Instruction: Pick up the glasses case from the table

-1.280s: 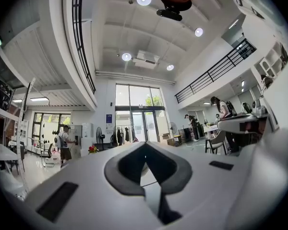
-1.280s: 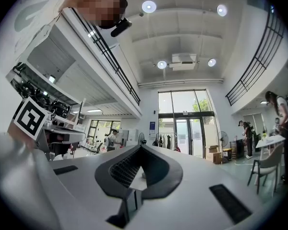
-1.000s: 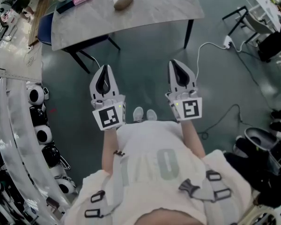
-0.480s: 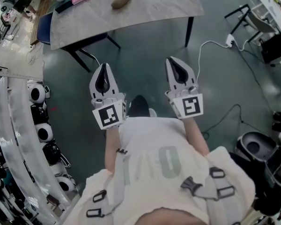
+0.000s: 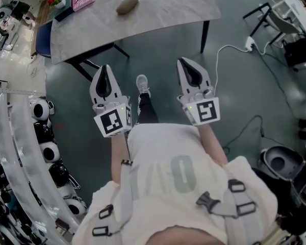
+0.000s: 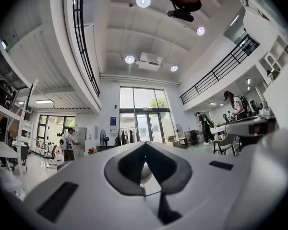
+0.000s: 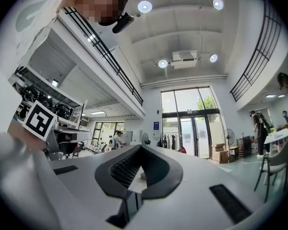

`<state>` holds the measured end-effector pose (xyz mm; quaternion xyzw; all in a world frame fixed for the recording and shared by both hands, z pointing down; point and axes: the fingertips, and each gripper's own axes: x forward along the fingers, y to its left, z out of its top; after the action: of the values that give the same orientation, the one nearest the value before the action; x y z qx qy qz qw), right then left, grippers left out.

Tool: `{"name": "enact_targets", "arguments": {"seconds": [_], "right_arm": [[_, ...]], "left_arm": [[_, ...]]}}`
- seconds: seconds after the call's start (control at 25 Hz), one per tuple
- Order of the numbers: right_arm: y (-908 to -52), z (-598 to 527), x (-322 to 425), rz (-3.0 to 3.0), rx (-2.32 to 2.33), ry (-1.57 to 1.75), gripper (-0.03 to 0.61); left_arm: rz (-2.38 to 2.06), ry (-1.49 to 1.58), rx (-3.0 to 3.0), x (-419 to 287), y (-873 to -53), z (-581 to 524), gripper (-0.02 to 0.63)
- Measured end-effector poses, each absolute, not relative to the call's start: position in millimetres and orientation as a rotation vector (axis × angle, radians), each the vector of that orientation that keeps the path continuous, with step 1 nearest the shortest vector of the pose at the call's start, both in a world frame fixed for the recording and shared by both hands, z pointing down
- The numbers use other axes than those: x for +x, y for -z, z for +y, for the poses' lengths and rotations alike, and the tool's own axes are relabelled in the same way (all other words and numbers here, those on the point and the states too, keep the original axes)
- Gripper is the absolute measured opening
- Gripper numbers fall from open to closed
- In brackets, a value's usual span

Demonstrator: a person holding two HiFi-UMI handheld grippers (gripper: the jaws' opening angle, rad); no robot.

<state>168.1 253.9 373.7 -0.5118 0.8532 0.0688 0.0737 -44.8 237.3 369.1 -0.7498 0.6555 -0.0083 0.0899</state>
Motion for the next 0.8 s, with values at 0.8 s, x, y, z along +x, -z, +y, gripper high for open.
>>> {"name": "enact_targets", "arguments": {"seconds": [0.8], "right_arm": [[-343, -38, 113, 2.497, -1.66, -0.174, 0.002]], "left_arm": [[1.813, 0.025, -2.389, -94, -343, -80, 0.003]]}}
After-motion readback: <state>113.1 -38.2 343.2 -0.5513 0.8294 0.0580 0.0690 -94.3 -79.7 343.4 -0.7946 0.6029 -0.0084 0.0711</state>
